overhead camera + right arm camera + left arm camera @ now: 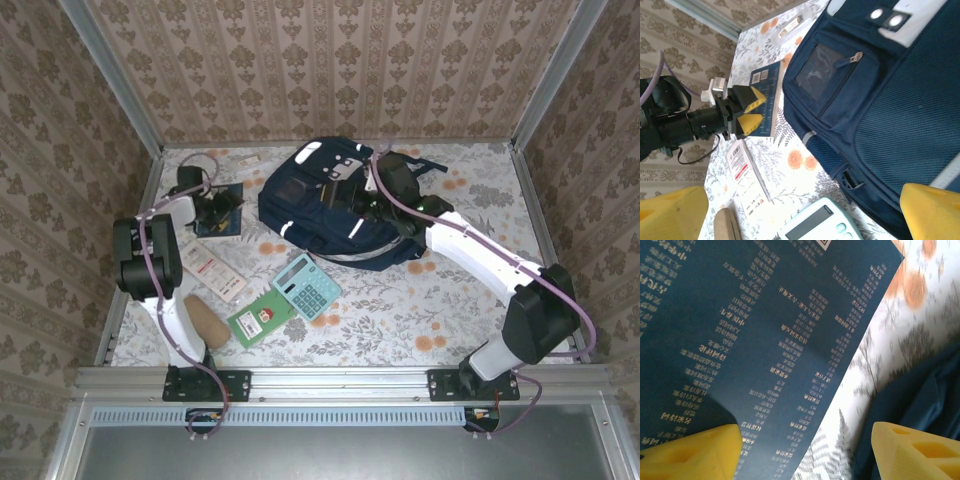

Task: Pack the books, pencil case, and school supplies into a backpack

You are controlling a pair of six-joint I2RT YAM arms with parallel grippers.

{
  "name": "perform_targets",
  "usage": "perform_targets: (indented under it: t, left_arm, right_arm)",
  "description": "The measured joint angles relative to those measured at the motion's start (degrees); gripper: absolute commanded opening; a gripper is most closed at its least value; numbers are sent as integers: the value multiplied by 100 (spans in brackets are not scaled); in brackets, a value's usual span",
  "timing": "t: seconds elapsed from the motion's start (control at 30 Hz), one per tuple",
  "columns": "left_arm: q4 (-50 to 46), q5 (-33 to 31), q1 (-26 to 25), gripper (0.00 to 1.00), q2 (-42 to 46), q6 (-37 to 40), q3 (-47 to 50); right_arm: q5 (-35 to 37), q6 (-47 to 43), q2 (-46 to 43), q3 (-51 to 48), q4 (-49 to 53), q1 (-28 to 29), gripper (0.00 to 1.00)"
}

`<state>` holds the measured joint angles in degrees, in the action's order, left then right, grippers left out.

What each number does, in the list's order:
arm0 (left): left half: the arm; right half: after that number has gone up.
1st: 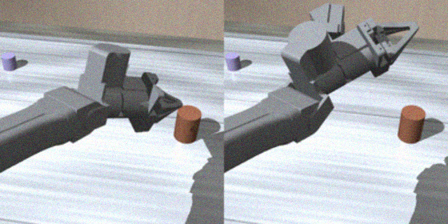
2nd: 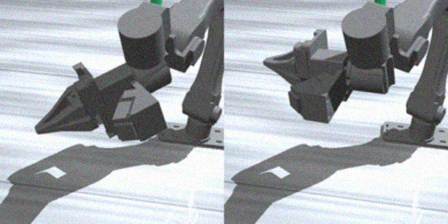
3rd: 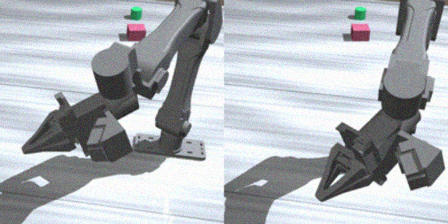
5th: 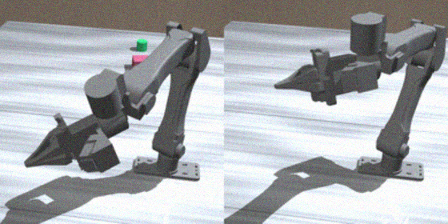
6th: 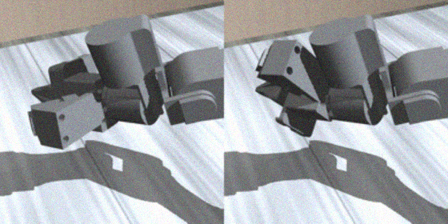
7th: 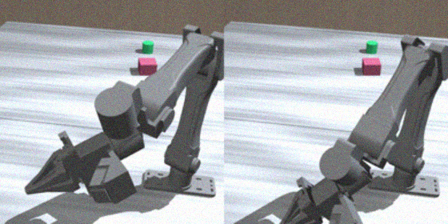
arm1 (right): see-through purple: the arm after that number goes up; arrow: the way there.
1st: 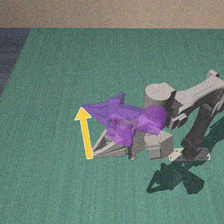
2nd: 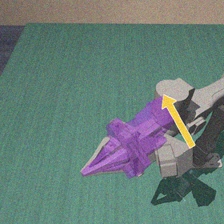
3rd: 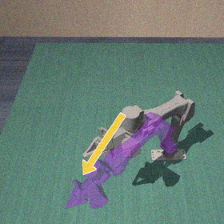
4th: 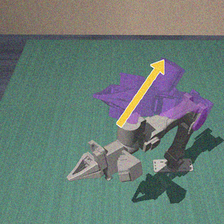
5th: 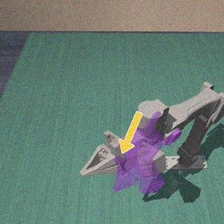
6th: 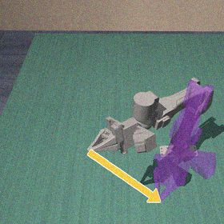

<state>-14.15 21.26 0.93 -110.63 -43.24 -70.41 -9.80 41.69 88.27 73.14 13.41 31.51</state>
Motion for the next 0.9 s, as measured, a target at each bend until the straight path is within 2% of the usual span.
perform_targets:
  t: [0.13, 0.3, 0.53, 0.6, 0.73, 0.87, 0.9]
  left_arm:
    - [339, -24, -330, 72, 564, -361, 817]
    - [341, -118, -595, 72, 1069, -660, 1360]
    - [-111, -221, -535, 74, 1895, -774, 1593]
    - [-214, -214, -393, 75, 2094, -691, 1563]
    - [-271, -173, 92, 77, 2225, -424, 1554]
    - [-356, -127, 535, 77, 2203, -122, 1556]
    - [-361, -109, 634, 76, 2173, -35, 1556]
  right_arm:
    - [-35, -4, 319, 295, -20, 195, 99]
    - [-74, -81, 748, 732, -2, 409, 99]
    - [-114, -103, 1379, 1235, 15, 678, 99]
    - [-144, -66, 1547, 1244, -92, 704, 91]
    - [-302, 70, 2105, 1534, -129, 739, 55]
    - [-424, 153, 2883, 2374, 55, 824, 50]
    - [-420, 157, 3062, 2564, 92, 879, 46]
